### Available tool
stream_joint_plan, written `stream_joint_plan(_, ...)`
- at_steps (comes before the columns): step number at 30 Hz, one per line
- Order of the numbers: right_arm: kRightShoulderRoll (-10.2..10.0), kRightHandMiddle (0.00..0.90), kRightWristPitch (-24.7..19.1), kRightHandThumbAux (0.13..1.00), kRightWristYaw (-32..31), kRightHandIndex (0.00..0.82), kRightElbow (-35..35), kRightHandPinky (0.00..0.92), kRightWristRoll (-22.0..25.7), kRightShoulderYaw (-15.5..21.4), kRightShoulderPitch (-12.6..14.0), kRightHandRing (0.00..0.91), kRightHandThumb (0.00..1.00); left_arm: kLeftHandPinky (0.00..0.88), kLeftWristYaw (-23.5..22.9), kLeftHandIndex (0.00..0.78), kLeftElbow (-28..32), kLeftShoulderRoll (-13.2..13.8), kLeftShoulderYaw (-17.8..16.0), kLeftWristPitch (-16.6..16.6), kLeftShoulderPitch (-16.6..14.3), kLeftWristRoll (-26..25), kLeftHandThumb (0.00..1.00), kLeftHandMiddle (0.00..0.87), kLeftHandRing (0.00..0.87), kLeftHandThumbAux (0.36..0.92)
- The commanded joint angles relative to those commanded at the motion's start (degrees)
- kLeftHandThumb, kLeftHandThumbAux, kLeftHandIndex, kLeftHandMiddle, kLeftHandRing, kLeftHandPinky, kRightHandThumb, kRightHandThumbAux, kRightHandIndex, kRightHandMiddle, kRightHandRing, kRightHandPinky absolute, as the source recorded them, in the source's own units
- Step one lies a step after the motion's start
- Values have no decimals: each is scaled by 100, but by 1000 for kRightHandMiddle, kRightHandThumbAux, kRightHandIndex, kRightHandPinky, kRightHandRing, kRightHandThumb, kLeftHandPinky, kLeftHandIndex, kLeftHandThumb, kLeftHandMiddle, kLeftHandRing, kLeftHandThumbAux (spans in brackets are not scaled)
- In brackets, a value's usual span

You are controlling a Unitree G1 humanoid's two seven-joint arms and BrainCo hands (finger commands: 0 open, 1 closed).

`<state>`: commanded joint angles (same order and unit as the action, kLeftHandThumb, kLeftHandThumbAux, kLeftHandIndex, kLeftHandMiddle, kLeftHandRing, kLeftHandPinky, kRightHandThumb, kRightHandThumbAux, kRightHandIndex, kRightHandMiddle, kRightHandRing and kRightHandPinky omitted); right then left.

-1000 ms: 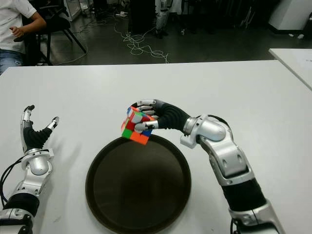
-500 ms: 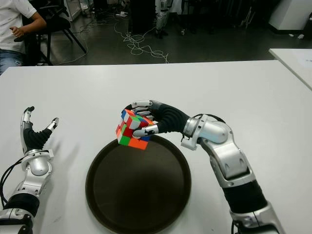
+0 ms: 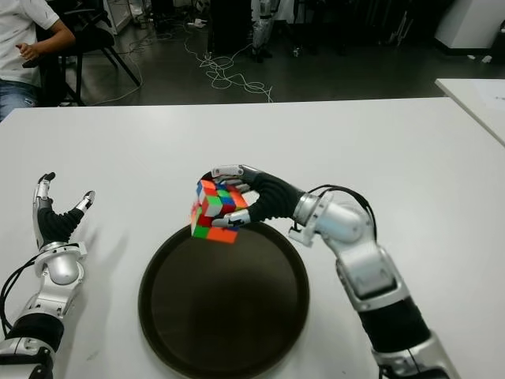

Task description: Pick up the Rubik's Cube and put it in the plate

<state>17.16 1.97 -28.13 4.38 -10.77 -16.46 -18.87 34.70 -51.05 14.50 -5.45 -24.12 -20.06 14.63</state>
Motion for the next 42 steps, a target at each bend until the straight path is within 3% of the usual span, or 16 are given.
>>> stream_joint_plan(5,-19,795,178,732,337,436,-298,811,-467,-115,-91,818,681,1,-21,29,-38,13,-1,2,-16,-10,0,36,10,645)
stream_joint_plan(18,-38,794,379,734,696,436,-813,815,-1148,-307,-304,817,681,0,-18,20,-34,0,-15,70,-23,-25,0,30,6,662)
stream_joint_plan(23,78,811,333,735,557,436,-860,831,-1446,-473,-433,832,682,9,-41,21,-28,8,-27,80,-27,-47,0,40,19,669)
stream_joint_plan(33,210,829,120,735,-118,436,-862,853,-1348,-603,-578,851,683,10,-94,28,-25,6,-30,25,-19,-94,0,41,18,690)
stream_joint_plan(42,319,833,7,736,-683,435,-834,840,-1269,-651,-697,848,683,18,-104,27,1,-7,-23,-81,11,-107,0,45,23,674)
